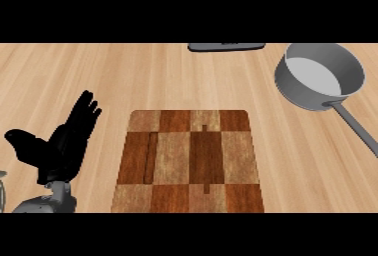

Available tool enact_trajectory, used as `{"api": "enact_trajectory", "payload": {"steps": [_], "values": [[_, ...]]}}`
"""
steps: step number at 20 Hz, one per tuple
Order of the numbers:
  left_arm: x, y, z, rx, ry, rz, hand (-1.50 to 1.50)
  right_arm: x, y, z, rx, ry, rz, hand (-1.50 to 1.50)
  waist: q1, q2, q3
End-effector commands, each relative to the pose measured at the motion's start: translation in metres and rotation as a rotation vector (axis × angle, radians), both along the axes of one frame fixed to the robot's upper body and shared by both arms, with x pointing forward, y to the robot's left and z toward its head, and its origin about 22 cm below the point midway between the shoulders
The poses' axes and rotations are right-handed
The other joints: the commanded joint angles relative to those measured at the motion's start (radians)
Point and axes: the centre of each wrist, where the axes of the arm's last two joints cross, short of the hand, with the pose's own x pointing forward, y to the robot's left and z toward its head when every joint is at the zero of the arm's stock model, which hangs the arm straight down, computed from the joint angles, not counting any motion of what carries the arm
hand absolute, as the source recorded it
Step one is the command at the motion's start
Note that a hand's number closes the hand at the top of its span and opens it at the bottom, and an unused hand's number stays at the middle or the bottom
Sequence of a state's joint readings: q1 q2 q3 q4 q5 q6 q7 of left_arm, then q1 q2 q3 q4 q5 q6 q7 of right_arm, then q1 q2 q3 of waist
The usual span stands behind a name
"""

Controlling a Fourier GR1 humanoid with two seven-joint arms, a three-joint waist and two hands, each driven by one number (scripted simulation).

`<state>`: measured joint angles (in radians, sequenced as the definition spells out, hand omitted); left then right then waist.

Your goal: Pick the bell pepper from the cutting board and place it in the pot

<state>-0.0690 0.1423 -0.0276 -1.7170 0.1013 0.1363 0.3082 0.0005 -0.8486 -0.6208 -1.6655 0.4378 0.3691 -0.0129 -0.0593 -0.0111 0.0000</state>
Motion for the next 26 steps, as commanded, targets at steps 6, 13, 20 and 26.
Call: {"api": "enact_trajectory", "payload": {"steps": [6,13,20,26], "values": [[0.001,-0.015,-0.005,0.01,0.003,-0.058,0.0,-0.031,0.023,0.082,0.09,-0.211,0.125,1.5,0.051,0.008,-0.001],[0.014,0.004,0.015,-0.001,-0.008,-0.072,0.0,0.015,0.037,0.085,0.148,-0.149,0.066,1.5,0.071,0.013,-0.001],[0.006,-0.01,0.009,0.002,-0.006,-0.09,0.0,0.071,0.059,0.084,0.136,-0.09,0.02,1.5,0.084,0.014,-0.001],[0.023,-0.005,-0.011,0.002,-0.014,-0.059,0.0,0.103,0.048,0.046,0.104,-0.015,0.055,1.5,0.073,0.017,0.0]]}}
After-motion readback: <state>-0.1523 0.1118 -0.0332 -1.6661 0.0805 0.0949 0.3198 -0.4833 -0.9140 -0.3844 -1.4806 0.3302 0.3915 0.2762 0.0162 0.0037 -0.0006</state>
